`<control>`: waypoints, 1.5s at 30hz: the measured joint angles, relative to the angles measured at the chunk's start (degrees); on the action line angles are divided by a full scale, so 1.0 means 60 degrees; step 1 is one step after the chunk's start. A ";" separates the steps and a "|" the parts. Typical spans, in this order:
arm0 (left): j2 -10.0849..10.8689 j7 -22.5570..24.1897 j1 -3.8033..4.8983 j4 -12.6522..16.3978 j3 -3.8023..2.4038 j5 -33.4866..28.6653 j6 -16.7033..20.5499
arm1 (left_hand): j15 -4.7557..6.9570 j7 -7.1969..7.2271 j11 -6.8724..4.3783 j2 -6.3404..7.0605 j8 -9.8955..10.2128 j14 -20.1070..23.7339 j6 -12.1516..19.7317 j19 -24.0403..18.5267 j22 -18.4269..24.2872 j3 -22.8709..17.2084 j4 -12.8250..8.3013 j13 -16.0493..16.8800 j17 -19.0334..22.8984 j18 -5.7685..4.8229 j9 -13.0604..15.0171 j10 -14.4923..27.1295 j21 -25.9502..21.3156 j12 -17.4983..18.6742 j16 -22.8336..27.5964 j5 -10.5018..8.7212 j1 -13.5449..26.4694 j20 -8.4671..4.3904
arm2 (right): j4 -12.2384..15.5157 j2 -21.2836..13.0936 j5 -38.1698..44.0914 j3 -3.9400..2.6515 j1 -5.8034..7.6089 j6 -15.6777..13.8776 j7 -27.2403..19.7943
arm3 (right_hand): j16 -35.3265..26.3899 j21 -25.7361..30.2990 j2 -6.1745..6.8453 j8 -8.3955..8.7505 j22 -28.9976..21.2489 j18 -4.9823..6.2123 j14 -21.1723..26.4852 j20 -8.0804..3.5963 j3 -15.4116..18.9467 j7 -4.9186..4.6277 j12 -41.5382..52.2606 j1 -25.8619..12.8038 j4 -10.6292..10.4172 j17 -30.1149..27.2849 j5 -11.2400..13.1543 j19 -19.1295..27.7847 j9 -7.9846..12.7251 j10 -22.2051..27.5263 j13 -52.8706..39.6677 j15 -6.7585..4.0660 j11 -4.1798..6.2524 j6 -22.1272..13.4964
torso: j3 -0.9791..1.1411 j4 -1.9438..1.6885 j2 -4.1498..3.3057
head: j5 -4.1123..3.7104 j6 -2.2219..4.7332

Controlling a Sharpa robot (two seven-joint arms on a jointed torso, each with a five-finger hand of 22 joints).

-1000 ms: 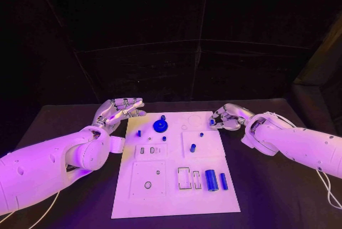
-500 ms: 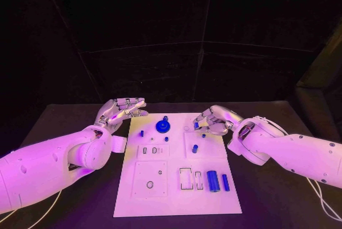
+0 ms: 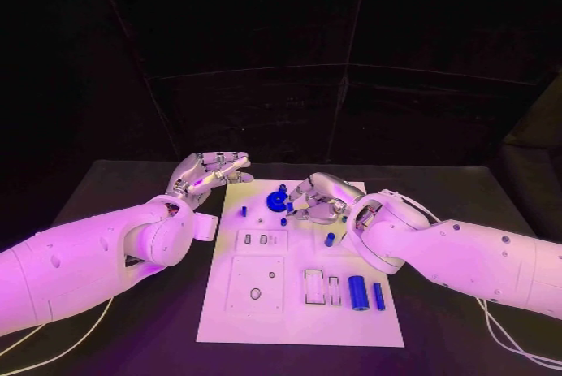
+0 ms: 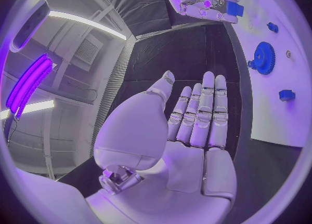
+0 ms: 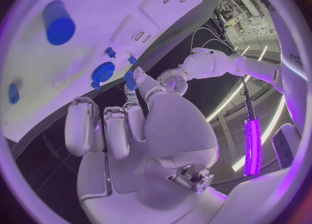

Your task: Assemble the parts on the task board

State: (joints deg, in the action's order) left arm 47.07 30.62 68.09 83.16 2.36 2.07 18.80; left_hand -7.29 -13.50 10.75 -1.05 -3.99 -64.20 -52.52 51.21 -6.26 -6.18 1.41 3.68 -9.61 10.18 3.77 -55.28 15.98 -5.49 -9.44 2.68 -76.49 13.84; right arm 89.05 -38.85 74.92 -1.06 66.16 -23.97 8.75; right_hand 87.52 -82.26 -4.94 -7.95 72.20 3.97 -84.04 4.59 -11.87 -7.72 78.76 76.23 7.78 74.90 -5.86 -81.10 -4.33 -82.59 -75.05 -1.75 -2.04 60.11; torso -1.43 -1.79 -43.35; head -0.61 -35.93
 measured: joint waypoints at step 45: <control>-0.0079 -0.0012 0.0009 -0.0022 -0.0001 0.0000 0.0000 | 0.0000 0.0000 0.0000 0.0000 0.0000 0.0000 0.0000 0.0000 0.0009 0.0000 0.0000 0.0000 -0.0004 0.0000 0.0000 0.0000 0.0000 0.0000 -0.0003 0.0000 0.0000 0.0000 | -0.0651 0.1320 0.1919 0.0242 -0.0352 0.1234 0.1025 | 0.0000 0.0000 0.0236 0.0070 -0.0031 0.0003 -0.0001 0.0001 -0.0200 -0.0001 -0.0130 -0.0231 -0.0089 0.0005 0.0026 0.0000 -0.0024 0.0036 0.0014 0.0002 -0.0035 0.0001 | 0.0016 0.0010 0.0005 | 0.0190 -0.0314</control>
State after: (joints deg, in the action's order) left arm 46.60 30.55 68.14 83.03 2.35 2.07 18.80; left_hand -7.29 -13.50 10.75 -1.05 -3.99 -64.20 -52.52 51.21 -6.21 -6.18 1.42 3.68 -9.64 10.17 3.77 -55.28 15.98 -5.49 -9.45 2.68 -76.49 13.84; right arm 85.14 -30.93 86.43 0.39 64.05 -16.56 14.90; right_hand 87.52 -82.25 -3.53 -7.53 72.01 3.99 -84.04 4.59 -13.07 -7.73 77.99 74.84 7.24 74.93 -5.71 -81.10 -4.47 -82.37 -74.97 -1.74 -2.25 60.12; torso -1.34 -1.72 -43.31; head 0.53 -37.81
